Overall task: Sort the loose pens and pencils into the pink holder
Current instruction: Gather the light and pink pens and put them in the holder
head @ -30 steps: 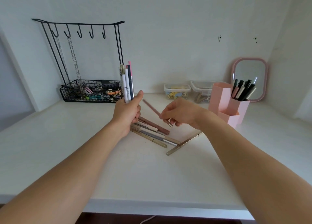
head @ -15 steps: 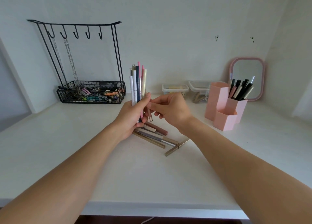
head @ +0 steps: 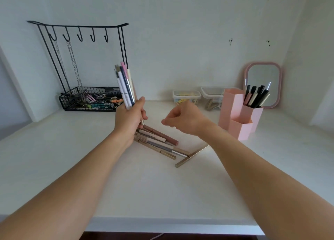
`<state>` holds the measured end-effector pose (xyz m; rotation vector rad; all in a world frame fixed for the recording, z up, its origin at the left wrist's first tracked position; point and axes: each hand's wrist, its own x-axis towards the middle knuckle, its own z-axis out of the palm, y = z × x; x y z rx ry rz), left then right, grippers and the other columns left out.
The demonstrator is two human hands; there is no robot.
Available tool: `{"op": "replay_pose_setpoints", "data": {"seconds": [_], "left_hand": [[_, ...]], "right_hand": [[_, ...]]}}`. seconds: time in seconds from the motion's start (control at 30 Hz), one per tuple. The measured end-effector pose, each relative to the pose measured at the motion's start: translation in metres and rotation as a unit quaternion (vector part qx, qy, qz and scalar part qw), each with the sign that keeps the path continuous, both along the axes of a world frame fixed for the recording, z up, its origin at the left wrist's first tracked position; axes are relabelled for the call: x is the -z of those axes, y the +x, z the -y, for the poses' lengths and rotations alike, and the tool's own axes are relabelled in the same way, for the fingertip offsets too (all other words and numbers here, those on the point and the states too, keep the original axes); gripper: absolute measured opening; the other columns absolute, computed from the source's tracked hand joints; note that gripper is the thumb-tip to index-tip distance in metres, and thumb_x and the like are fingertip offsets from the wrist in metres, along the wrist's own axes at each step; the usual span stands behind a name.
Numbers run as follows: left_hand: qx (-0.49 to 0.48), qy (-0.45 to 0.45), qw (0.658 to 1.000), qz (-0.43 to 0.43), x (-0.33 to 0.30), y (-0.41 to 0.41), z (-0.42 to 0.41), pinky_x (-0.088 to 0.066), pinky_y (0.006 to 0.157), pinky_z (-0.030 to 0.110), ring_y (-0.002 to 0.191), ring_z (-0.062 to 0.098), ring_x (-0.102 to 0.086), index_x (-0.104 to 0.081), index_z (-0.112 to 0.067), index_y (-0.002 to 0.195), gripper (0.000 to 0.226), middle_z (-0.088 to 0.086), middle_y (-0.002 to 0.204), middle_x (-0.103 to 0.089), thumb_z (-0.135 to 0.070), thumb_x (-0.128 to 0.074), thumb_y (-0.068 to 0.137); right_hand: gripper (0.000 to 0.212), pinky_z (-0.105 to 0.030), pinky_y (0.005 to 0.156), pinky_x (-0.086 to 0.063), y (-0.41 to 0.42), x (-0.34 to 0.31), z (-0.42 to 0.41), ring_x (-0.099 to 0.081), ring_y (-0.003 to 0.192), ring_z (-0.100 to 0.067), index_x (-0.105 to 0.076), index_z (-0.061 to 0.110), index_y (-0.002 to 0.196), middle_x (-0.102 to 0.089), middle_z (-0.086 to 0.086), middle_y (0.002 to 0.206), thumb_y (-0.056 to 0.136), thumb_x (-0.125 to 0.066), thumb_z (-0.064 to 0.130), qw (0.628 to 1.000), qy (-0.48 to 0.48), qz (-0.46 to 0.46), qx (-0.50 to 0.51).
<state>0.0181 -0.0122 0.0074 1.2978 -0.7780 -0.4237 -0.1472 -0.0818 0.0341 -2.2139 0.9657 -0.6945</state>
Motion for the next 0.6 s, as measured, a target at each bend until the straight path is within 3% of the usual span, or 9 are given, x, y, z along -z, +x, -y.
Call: {"op": "replay_pose_setpoints", "data": {"seconds": [0.1,0.2,0.3,0.47,0.6], "left_hand": [[0.013,-0.002,0.999,-0.051,-0.001,0.002,0.0,-0.044,0.04,0.021,0.053,0.008,-0.066,-0.063,-0.021,0.101,0.018,-0.007,0.053,-0.06,-0.038,-0.066,0.095],[0.03,0.003,0.998,-0.063,0.0,-0.002,0.001,-0.047,0.04,0.022,0.051,0.009,-0.065,-0.063,-0.021,0.102,0.018,-0.006,0.053,-0.064,-0.038,-0.066,0.096],[0.046,0.008,0.996,-0.072,0.0,-0.002,0.002,-0.044,0.04,0.021,0.049,0.01,-0.063,-0.06,-0.022,0.099,0.016,-0.005,0.053,-0.062,-0.036,-0.067,0.096],[0.081,0.021,0.993,-0.078,0.003,-0.001,0.002,-0.026,0.036,0.018,0.042,0.008,-0.041,-0.055,-0.023,0.093,0.021,-0.009,0.048,-0.045,-0.036,-0.07,0.093],[0.09,0.017,0.992,-0.085,0.003,0.0,0.002,-0.023,0.036,0.018,0.04,0.007,-0.035,-0.053,-0.024,0.09,0.025,-0.01,0.047,-0.039,-0.039,-0.072,0.091]], "right_hand": [[0.023,-0.025,0.067,-0.049,-0.008,0.001,0.001,-0.06,0.065,-0.011,-0.08,0.01,0.084,-0.075,-0.005,0.079,0.077,-0.082,0.031,0.989,0.004,-0.14,-0.046],[0.025,-0.03,0.067,-0.047,-0.007,0.002,-0.002,-0.056,0.066,-0.015,-0.08,0.007,0.082,-0.073,-0.011,0.077,0.074,-0.083,0.031,0.983,0.008,-0.176,-0.055],[0.037,-0.028,0.059,-0.04,-0.006,-0.001,-0.004,-0.051,0.062,-0.02,-0.077,-0.002,0.084,-0.064,-0.013,0.069,0.075,-0.082,0.034,0.98,0.03,-0.192,-0.047],[0.045,-0.03,0.062,-0.041,-0.007,0.0,-0.002,-0.051,0.061,-0.022,-0.075,-0.007,0.089,-0.062,-0.01,0.067,0.075,-0.081,0.036,0.976,0.079,-0.2,-0.032],[0.042,-0.032,0.062,-0.04,-0.013,0.0,0.008,-0.049,0.064,-0.024,-0.07,-0.013,0.091,-0.06,-0.011,0.067,0.081,-0.078,0.027,0.982,0.152,-0.104,-0.032]]}}
